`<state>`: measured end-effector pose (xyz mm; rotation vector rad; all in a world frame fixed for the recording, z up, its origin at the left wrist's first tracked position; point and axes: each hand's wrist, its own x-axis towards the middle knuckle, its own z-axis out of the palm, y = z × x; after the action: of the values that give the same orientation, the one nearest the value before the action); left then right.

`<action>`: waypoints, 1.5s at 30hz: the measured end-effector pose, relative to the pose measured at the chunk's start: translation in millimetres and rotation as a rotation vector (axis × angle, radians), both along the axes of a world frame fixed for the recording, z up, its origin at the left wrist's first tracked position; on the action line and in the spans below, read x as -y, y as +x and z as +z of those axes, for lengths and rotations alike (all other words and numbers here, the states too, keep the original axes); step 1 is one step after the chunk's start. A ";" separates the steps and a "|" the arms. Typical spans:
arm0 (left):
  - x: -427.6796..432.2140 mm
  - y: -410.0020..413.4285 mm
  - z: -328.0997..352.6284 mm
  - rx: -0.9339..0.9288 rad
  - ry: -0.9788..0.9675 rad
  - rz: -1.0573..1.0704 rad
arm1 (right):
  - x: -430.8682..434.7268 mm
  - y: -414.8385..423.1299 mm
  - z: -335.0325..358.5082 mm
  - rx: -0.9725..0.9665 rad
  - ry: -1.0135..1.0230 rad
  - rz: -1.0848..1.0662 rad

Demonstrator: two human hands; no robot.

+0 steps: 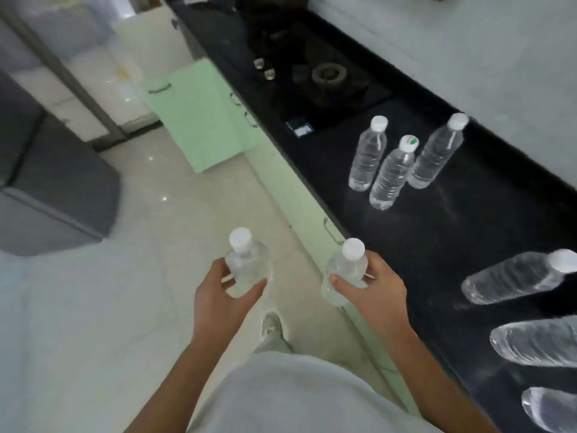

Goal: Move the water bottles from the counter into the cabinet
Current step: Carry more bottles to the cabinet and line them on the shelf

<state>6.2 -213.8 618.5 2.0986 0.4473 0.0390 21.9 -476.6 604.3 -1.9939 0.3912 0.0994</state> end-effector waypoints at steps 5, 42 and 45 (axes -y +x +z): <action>-78.6 -57.6 7.8 0.026 -0.011 0.297 | -88.8 32.0 19.9 0.077 0.023 0.318; -455.0 210.9 -2.4 0.016 0.004 0.547 | -489.2 354.1 -16.9 0.046 0.013 0.578; -479.6 229.4 2.1 0.030 -0.007 0.637 | -536.0 400.0 -8.8 0.059 0.024 0.690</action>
<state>235.6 265.8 620.5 1.8678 1.0763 0.4358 421.9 59.3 595.5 -2.0223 -0.3478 0.4719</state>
